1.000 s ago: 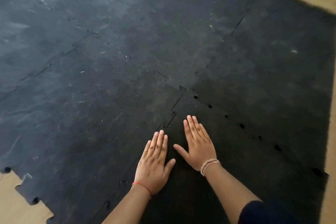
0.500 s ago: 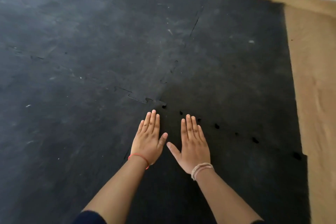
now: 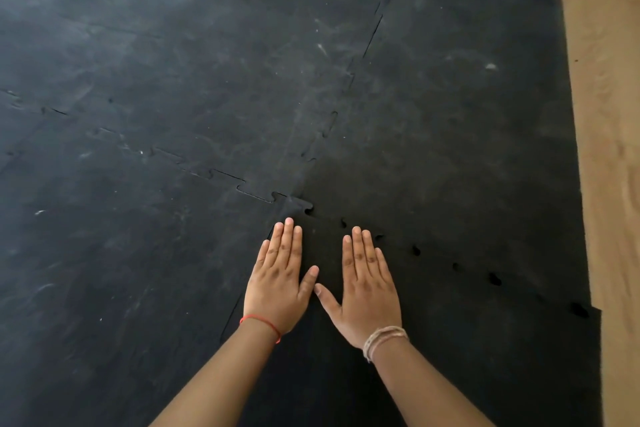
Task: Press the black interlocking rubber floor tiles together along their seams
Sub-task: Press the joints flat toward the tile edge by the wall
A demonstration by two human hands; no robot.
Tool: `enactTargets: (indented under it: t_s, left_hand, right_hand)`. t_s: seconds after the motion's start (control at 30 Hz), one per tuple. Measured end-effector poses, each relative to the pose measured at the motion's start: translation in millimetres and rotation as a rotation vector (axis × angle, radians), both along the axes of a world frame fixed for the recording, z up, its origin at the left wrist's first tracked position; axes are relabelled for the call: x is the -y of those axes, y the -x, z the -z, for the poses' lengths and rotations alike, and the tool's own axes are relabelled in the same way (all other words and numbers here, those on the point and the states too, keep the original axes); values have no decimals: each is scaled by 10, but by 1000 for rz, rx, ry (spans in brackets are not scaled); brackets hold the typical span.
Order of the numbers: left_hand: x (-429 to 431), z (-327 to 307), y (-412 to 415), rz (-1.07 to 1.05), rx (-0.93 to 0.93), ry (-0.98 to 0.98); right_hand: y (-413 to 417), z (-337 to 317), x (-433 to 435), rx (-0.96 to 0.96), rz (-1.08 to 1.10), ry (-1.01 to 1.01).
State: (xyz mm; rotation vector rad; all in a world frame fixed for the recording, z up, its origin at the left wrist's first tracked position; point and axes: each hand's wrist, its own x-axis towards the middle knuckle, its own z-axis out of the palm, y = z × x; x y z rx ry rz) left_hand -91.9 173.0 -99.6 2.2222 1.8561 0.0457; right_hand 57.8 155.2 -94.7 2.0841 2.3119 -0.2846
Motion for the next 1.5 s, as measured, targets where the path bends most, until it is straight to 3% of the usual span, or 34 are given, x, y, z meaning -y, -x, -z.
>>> enactTargets:
  t_s: [0.27,0.4,0.6,0.87,0.97,1.13,1.23,1.5]
  left_hand:
    - [-22,-66,-14,17,-11,85]
    - [-167,-236,3,58,-30,194]
    - [-512,-387,-47,133,-143,374]
    - [-587,-413,-148,131,-245,461]
    - [-529,-354,-75,98,-112,424]
    - [-135,-168,-171,120,92,86]
    - [35,-136,-599,294,143,35]
    - [-32,-59,-736,302,113,28]
  right_hand:
    - [18,-5,-57,-2,-5,25]
    - [-4,-150,-78,6,-57,116]
    - [90,-363,-345,152,-341,334]
    - [196,-389,-454,198,-324,476]
    - [63,-314,-329,64,-307,362]
    - [-453,-57,103,-6,99,-28]
    - [-527,-42,170,-2,144,-26]
    - [-624,-100,94,-84,100,61]
